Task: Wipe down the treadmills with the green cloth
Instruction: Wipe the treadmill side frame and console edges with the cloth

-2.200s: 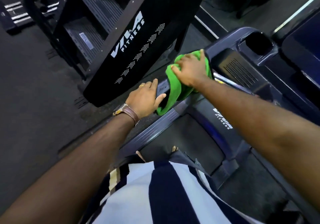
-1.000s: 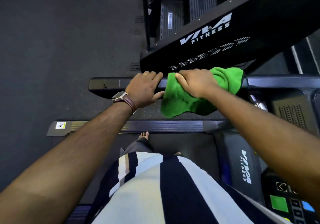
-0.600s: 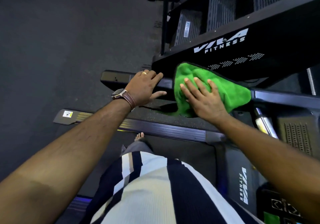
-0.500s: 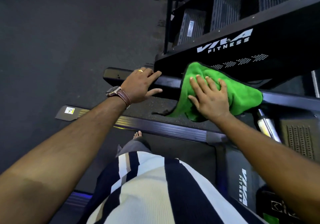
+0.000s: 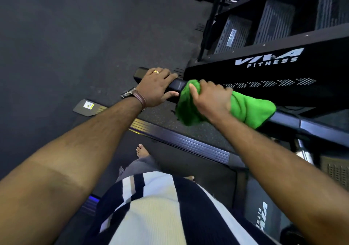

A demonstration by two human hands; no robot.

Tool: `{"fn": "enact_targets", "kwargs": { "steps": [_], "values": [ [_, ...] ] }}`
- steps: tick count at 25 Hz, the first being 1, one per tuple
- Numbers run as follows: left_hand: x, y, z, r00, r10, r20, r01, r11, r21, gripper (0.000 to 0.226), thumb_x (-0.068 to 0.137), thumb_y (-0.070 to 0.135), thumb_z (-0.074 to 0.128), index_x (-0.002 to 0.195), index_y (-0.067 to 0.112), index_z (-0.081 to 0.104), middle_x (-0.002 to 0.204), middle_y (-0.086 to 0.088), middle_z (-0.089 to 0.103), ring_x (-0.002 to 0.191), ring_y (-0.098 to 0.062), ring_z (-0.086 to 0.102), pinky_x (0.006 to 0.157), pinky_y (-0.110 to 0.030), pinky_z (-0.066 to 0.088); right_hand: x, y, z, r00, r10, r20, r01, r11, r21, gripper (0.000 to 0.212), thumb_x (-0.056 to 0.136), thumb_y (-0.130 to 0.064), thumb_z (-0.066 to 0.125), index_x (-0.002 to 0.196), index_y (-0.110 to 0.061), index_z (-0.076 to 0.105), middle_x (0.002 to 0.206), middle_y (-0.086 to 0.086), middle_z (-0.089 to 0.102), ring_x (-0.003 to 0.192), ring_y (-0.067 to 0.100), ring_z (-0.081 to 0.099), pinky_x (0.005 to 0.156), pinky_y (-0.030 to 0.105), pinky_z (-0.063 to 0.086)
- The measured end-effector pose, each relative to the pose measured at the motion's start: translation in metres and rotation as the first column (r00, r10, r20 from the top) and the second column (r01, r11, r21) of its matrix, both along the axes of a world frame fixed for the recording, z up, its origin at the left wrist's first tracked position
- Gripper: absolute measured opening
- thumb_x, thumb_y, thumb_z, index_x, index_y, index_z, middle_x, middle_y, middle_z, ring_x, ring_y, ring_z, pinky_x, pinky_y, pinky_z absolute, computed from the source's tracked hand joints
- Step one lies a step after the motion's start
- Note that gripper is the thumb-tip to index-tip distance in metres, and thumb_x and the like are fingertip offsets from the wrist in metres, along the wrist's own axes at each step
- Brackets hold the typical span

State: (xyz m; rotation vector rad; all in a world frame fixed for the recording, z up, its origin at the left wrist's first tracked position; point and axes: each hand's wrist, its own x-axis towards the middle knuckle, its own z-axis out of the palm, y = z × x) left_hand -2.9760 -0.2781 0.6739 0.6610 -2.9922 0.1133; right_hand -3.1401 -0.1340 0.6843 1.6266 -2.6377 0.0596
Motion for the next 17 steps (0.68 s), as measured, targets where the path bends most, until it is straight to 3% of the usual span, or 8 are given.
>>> {"fn": "enact_targets", "kwargs": {
  "steps": [2, 4, 6, 8, 9, 12, 14, 17],
  "values": [
    [-0.001, 0.0, 0.001, 1.0, -0.006, -0.009, 0.006, 1.0, 0.003, 0.064, 0.09, 0.065, 0.035, 0.132, 0.017, 0.044, 0.118, -0.007, 0.053, 0.106, -0.029, 0.05, 0.096, -0.042, 0.035, -0.005, 0.021, -0.017, 0.958, 0.266, -0.107, -0.275, 0.958, -0.083, 0.056, 0.096, -0.053, 0.037, 0.141, -0.021, 0.043, 0.135, 0.012, 0.053, 0.109, 0.038, 0.056, 0.091, 0.051, 0.04],
    [-0.001, 0.001, 0.0, 1.0, -0.003, -0.025, 0.003, 1.0, 0.009, 0.065, 0.09, 0.066, 0.034, 0.131, 0.017, 0.045, 0.118, -0.007, 0.054, 0.106, -0.029, 0.05, 0.095, -0.042, 0.036, -0.043, 0.057, -0.028, 0.81, 0.515, -0.281, -0.533, 0.846, 0.011, 0.066, 0.097, -0.041, 0.047, 0.154, -0.026, 0.018, 0.157, 0.011, 0.028, 0.127, 0.043, 0.044, 0.098, 0.063, 0.033],
    [-0.001, 0.002, 0.0, 1.0, 0.001, -0.027, 0.0, 1.0, 0.029, 0.066, 0.089, 0.066, 0.034, 0.131, 0.016, 0.045, 0.118, -0.008, 0.054, 0.106, -0.03, 0.05, 0.096, -0.042, 0.035, -0.052, 0.072, -0.032, 0.817, 0.441, -0.372, -0.457, 0.888, 0.049, 0.068, 0.098, -0.044, 0.045, 0.155, -0.033, 0.009, 0.161, 0.007, 0.02, 0.131, 0.046, 0.04, 0.097, 0.071, 0.028],
    [-0.001, 0.0, 0.002, 1.0, 0.012, 0.003, -0.012, 0.999, 0.053, 0.068, 0.089, 0.067, 0.032, 0.133, 0.016, 0.044, 0.119, -0.008, 0.053, 0.108, -0.03, 0.05, 0.097, -0.043, 0.035, -0.028, 0.058, -0.04, 0.903, 0.246, -0.353, -0.3, 0.948, -0.105, 0.066, 0.098, -0.043, 0.046, 0.155, -0.031, 0.014, 0.159, 0.004, 0.025, 0.134, 0.043, 0.039, 0.098, 0.074, 0.025],
    [-0.001, -0.001, 0.003, 1.0, 0.012, 0.017, -0.013, 0.998, 0.063, 0.069, 0.088, 0.067, 0.031, 0.134, 0.016, 0.043, 0.12, -0.008, 0.053, 0.109, -0.031, 0.049, 0.097, -0.043, 0.034, -0.018, 0.053, -0.053, 0.876, 0.278, -0.393, -0.351, 0.928, -0.126, 0.065, 0.098, -0.037, 0.047, 0.155, -0.028, 0.017, 0.159, 0.002, 0.026, 0.138, 0.039, 0.036, 0.1, 0.073, 0.024],
    [-0.003, -0.004, 0.003, 0.999, -0.016, 0.05, 0.009, 0.99, 0.14, 0.069, 0.088, 0.062, 0.03, 0.138, 0.016, 0.039, 0.125, -0.01, 0.05, 0.114, -0.032, 0.046, 0.101, -0.045, 0.031, -0.039, 0.055, -0.082, 0.554, 0.568, -0.608, -0.641, 0.757, 0.124, 0.062, 0.094, -0.02, 0.041, 0.153, -0.026, 0.024, 0.156, -0.004, 0.034, 0.144, 0.029, 0.026, 0.109, 0.073, 0.01],
    [-0.004, -0.006, 0.003, 0.998, -0.016, 0.065, 0.005, 0.986, 0.166, 0.07, 0.086, 0.061, 0.029, 0.139, 0.016, 0.038, 0.128, -0.01, 0.049, 0.117, -0.032, 0.045, 0.102, -0.045, 0.029, -0.057, 0.058, -0.081, 0.365, 0.667, -0.65, -0.632, 0.69, 0.353, 0.058, 0.09, -0.019, 0.036, 0.148, -0.018, 0.025, 0.152, -0.007, 0.041, 0.144, 0.019, 0.031, 0.109, 0.073, -0.005],
    [-0.002, -0.007, 0.004, 0.998, -0.006, 0.07, -0.005, 0.987, 0.16, 0.07, 0.087, 0.06, 0.024, 0.14, 0.017, 0.037, 0.129, -0.009, 0.049, 0.117, -0.032, 0.044, 0.102, -0.046, 0.029, -0.03, 0.05, -0.085, 0.228, 0.685, -0.692, -0.503, 0.691, 0.518, 0.06, 0.09, -0.024, 0.035, 0.146, -0.021, 0.016, 0.155, -0.017, 0.03, 0.144, 0.007, 0.028, 0.108, 0.07, -0.014]
  ]
}}
